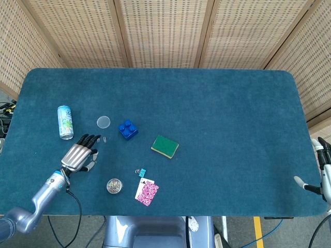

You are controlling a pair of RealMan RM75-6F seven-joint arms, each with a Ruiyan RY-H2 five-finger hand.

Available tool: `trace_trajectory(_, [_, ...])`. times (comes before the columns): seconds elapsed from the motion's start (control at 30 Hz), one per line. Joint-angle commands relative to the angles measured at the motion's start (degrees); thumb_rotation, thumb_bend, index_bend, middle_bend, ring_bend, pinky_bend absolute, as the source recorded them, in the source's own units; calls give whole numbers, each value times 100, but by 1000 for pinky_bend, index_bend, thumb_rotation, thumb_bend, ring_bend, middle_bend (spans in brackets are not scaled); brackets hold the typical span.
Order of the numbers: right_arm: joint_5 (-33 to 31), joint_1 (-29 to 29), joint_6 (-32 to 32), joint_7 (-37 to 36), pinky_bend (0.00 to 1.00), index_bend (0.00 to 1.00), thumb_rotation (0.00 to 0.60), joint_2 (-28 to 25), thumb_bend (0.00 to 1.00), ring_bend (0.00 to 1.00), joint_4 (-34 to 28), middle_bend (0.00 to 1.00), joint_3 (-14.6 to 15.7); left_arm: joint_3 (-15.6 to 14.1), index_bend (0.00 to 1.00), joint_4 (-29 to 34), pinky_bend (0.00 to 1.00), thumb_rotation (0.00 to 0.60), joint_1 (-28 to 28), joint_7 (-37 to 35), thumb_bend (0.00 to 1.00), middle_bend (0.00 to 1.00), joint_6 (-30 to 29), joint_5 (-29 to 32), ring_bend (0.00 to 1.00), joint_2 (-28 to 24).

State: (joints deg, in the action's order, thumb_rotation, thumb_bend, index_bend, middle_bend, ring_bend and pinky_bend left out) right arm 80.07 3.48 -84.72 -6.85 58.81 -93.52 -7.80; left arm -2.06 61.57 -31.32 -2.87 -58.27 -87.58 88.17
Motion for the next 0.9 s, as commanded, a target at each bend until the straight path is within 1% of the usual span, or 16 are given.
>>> trace_trajectory(0.03, [0, -1, -1, -1, 0, 0, 600, 1, 0, 0, 0, 0, 0, -9, 619, 213, 0, 600, -16, 117, 383, 0, -30, -38, 0, -98])
trace_trajectory(0.57, [7, -15, -16, -104, 0, 0, 600, -32, 0, 0, 8, 0, -8, -160, 619, 1609, 0, 600, -16, 933, 386, 0, -231, -320, 0, -579])
trace_trajectory(0.67, [11, -19, -24, -114, 0, 0, 600, -36, 0, 0, 9, 0, -9, -184, 619, 1775, 0, 600, -17, 1021, 386, 0, -265, -380, 0, -648])
trace_trajectory(0.9, [23, -36, -52, -168, 0, 0, 600, -55, 0, 0, 7, 0, -13, -364, 619, 2342, 0, 600, -6, 1322, 386, 0, -260, -593, 0, -818])
